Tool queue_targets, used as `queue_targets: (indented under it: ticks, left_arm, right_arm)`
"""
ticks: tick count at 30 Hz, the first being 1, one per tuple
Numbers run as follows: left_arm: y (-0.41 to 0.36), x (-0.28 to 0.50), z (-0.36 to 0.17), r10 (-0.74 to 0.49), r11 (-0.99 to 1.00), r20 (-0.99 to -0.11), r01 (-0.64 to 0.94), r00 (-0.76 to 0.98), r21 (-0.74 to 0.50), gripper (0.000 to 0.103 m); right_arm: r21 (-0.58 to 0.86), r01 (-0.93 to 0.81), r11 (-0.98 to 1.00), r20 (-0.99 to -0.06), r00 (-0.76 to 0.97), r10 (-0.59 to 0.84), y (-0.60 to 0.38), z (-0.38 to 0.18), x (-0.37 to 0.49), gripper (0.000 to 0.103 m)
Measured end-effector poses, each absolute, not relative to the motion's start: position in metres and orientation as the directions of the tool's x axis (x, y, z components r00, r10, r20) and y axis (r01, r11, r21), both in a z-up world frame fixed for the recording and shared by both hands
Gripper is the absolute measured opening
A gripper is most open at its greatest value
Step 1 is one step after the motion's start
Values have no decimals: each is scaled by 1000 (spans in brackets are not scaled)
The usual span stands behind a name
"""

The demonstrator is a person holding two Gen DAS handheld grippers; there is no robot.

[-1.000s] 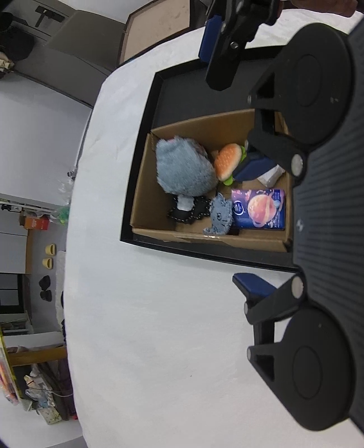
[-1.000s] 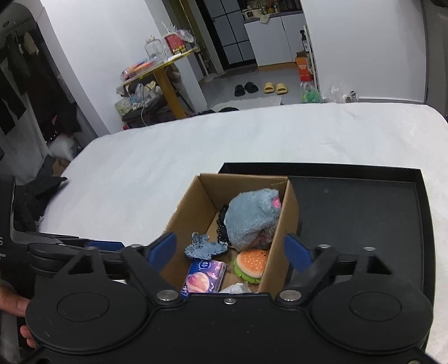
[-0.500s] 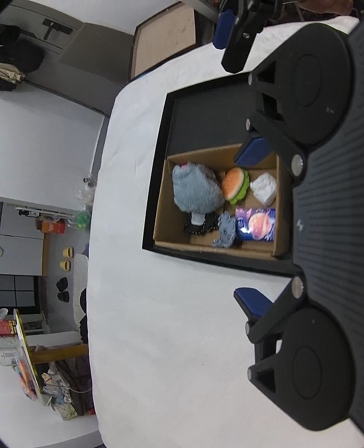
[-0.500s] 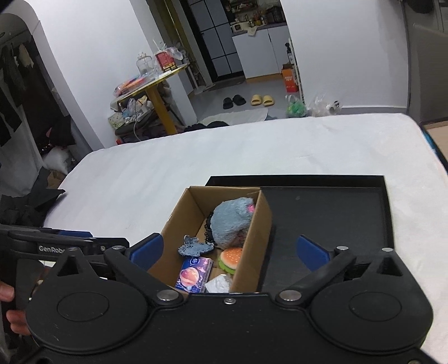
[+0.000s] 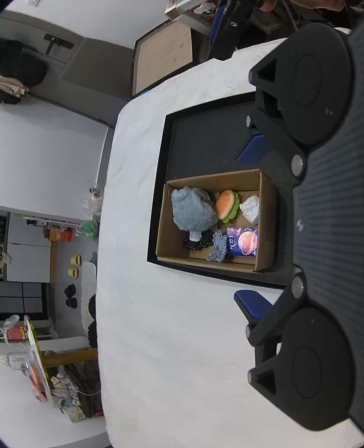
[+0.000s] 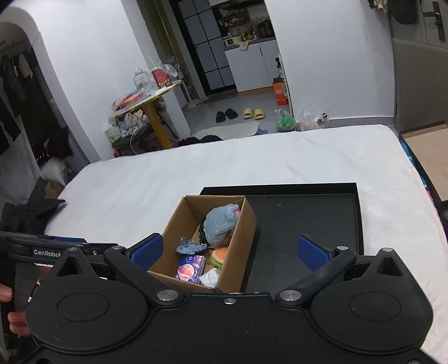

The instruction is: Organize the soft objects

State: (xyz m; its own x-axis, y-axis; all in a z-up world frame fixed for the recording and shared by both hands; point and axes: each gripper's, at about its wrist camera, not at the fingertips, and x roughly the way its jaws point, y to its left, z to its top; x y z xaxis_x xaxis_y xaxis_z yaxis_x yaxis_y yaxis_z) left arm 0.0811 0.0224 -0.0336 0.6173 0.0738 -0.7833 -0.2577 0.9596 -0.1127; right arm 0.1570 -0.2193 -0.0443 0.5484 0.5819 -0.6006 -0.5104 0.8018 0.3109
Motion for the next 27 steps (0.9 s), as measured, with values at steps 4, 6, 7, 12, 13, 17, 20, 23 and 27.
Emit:
queue_targets:
  ticks: [4,6,7,12,13,17,20,23,27]
  left_arm:
    - [17,73,-20,72,965,-770,-239,634,-107,96]
    - [16,69,-16,72,966,-764,-236,641,-107,97]
    - [15,66,-13,66,966,-761,-232,645,-113,97]
    - [6,56,1,44,975,-746,-192,664,-113,97]
    - [4,54,4,41,977,-744,-184,667,-111,97]
    - [2,46,13,27,977,-738,-173,674,-122,97]
    - [2,38,20,37,977,-729,-177,683,-117,97]
    - [6,29,26,40,975,-717,-183,696,-124,97]
    - [12,19,30,58,974,-706,-196,706,-117,97]
  right_arm:
    - [345,-481,806,-577,569,587,-233,-37,150,103]
    - [358,-471,806,-568,575,588,-239,-34,146,103]
    - [359,-468,808,-567,578,587,-241,-33,144,103]
    - [358,-452,817,-563,594,575,-251,-25,131,103]
    - [356,-452,818,-560,598,574,-252,-23,129,103]
    - [349,-458,818,-551,605,574,-252,-14,120,103]
    - [339,-467,817,-547,609,575,-251,-7,115,103]
    - [332,-479,813,-540,610,580,-247,0,106,103]
    - [307,-506,806,-548,599,584,-238,6,97,103]
